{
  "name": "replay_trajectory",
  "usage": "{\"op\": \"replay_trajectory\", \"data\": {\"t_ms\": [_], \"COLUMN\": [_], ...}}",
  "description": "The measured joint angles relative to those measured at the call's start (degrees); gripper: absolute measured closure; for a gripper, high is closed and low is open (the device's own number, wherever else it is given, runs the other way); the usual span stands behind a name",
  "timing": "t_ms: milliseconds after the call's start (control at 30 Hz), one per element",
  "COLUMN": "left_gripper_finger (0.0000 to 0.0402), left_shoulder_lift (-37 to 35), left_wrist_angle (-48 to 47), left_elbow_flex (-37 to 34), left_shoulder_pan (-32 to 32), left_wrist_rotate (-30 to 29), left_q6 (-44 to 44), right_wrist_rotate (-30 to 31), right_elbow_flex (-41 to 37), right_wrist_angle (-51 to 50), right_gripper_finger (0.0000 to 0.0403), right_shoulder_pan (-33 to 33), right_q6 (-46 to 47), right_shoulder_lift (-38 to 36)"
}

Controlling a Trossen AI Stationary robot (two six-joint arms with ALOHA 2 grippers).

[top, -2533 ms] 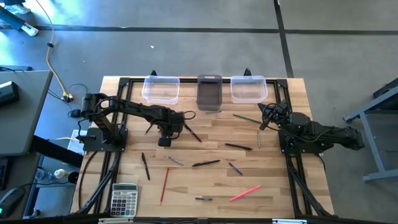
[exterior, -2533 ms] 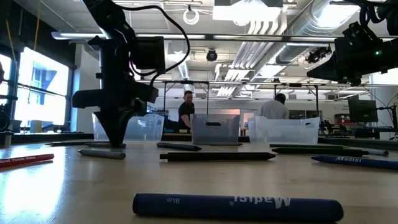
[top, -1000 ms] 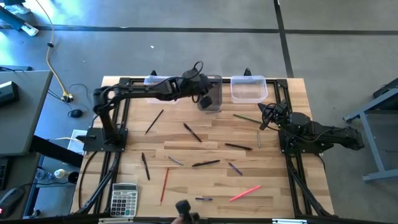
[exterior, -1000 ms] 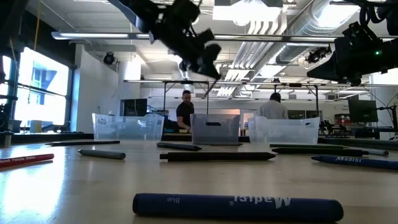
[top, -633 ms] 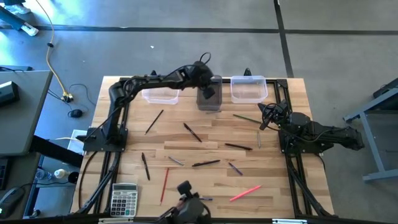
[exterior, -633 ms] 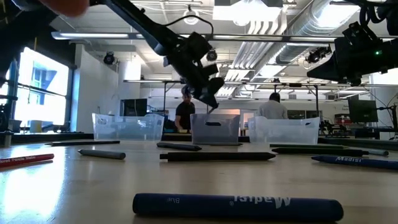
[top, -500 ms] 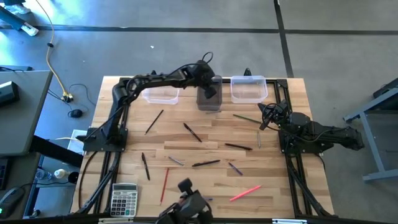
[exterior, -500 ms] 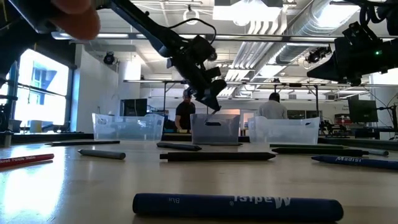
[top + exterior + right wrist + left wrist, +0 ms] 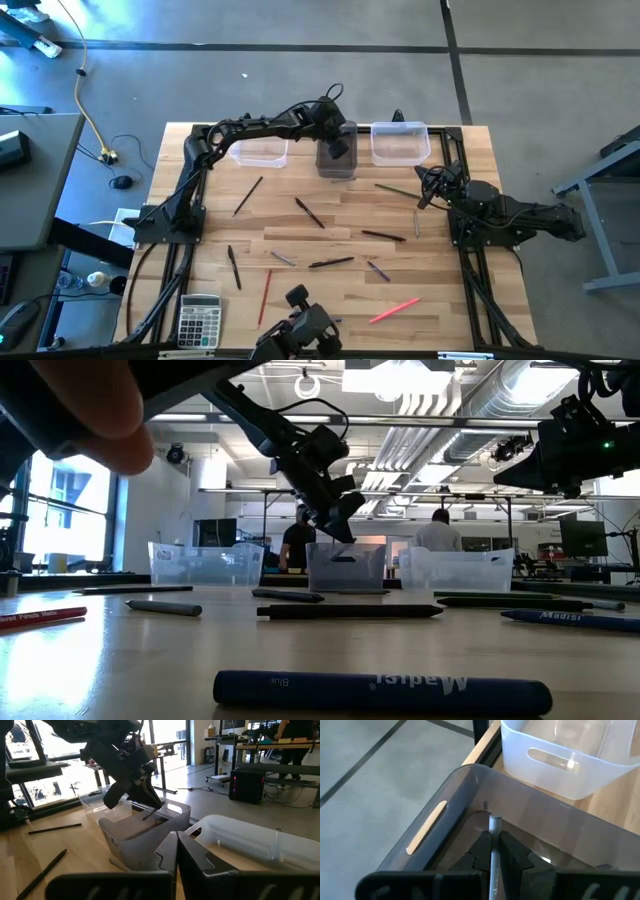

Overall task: Sort crayons/erasers/pens/pencils in bins
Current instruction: Put the gray crayon into the black bin, then put the green pencil into the right transparent bin

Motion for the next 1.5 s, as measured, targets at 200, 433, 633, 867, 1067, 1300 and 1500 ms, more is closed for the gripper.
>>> {"op": "replay_trajectory", "data": {"t_ms": [200, 433, 633, 867, 1067, 1300, 1500], "left_gripper_finger": [0.0396, 0.0396, 0.0395, 0.0352, 0.0339, 0.0381, 0.0398], "left_shoulder_lift": [0.59, 2.1, 2.68, 2.69, 1.31, -3.4, -10.57], "left_wrist_angle": [-0.32, -1.29, -1.52, -1.5, -2.92, -7.75, -1.32], "left_elbow_flex": [-0.48, -0.5, -0.46, -0.48, 0.05, -0.41, -7.53], "left_shoulder_pan": [1.01, 2.02, 2.27, 2.04, 1.64, -0.9, -2.62], "left_wrist_rotate": [0.07, 0.07, -0.29, -1.07, -3.06, -5.62, -7.54], "left_q6": [-0.03, 0.61, 0.58, 0.61, 2.0, 8.92, 7.08], "right_wrist_rotate": [0.0, 0.0, 0.0, 0.0, 0.0, -0.02, -0.02], "right_elbow_flex": [0.0, 0.0, 0.0, 0.0, 0.0, 0.0, 0.0], "right_wrist_angle": [0.0, -0.02, -0.01, -0.01, -0.01, -0.02, 0.0], "right_gripper_finger": [0.0402, 0.0402, 0.0402, 0.0402, 0.0402, 0.0402, 0.0402], "right_shoulder_pan": [0.0, 0.0, 0.0, 0.0, 0.0, 0.0, 0.0], "right_q6": [0.01, 0.01, 0.0, 0.01, 0.0, -0.01, 0.0], "right_shoulder_lift": [0.0, 0.02, 0.0, 0.02, 0.0, 0.02, 0.04]}}
